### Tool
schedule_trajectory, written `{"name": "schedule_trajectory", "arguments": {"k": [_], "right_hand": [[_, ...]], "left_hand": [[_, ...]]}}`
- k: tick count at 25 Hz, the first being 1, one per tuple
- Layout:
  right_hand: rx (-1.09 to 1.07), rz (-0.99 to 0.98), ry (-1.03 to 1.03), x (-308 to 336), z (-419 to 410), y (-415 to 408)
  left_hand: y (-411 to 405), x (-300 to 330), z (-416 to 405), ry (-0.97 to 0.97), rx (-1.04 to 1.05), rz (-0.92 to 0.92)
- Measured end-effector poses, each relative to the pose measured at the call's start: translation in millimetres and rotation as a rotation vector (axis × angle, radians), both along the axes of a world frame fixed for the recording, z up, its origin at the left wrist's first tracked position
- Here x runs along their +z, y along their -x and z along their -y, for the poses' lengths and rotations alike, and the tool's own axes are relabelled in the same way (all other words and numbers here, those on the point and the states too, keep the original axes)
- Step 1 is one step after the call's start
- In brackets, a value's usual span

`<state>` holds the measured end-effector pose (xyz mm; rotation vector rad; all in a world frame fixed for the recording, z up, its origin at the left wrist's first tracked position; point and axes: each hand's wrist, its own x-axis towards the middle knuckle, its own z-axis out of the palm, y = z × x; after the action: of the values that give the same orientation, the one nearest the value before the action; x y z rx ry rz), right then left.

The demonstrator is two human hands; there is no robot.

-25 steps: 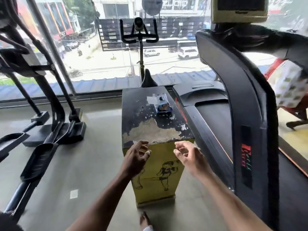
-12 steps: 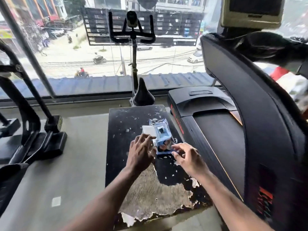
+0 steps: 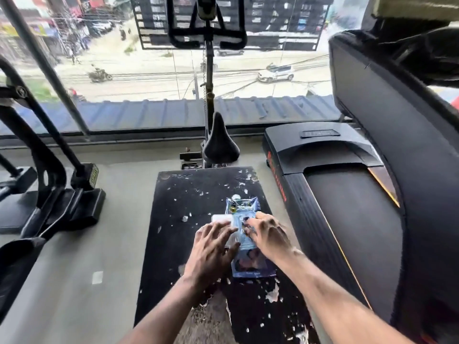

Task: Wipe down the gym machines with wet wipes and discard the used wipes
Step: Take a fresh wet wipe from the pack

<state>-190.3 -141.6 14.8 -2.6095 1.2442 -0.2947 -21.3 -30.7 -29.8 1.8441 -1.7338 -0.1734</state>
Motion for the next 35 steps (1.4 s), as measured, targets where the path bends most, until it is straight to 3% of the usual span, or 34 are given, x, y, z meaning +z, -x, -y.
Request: {"name": "schedule_trajectory", "arguments": {"k": [5, 14, 23, 29, 35], "right_hand": [[0.032, 0.058, 0.0, -6.8, 1.8, 2.9], [-0.017, 0.175, -0.257, 12.8, 11.9, 2.3], [0.116, 0.176, 0.009, 24.9, -7.8, 15.3], [0.117, 0.079, -0.031, 19.1, -10.7, 17.3], [0.005, 0.2, -0.015, 32.0, -11.8, 13.5]], "left_hand": [[-1.1, 1.4, -0.3, 0.013, -0.012, -0.005], [-1.5, 4.7, -1.8, 0.01, -0.012, -0.017], [-2.7, 3.9, -3.0, 0.008, -0.034, -0.007], [-2.4, 0.6, -2.0, 0.019, -0.055, -0.002], [-3.2, -1.6, -1.6, 0.018, -0.06, 0.007]]}}
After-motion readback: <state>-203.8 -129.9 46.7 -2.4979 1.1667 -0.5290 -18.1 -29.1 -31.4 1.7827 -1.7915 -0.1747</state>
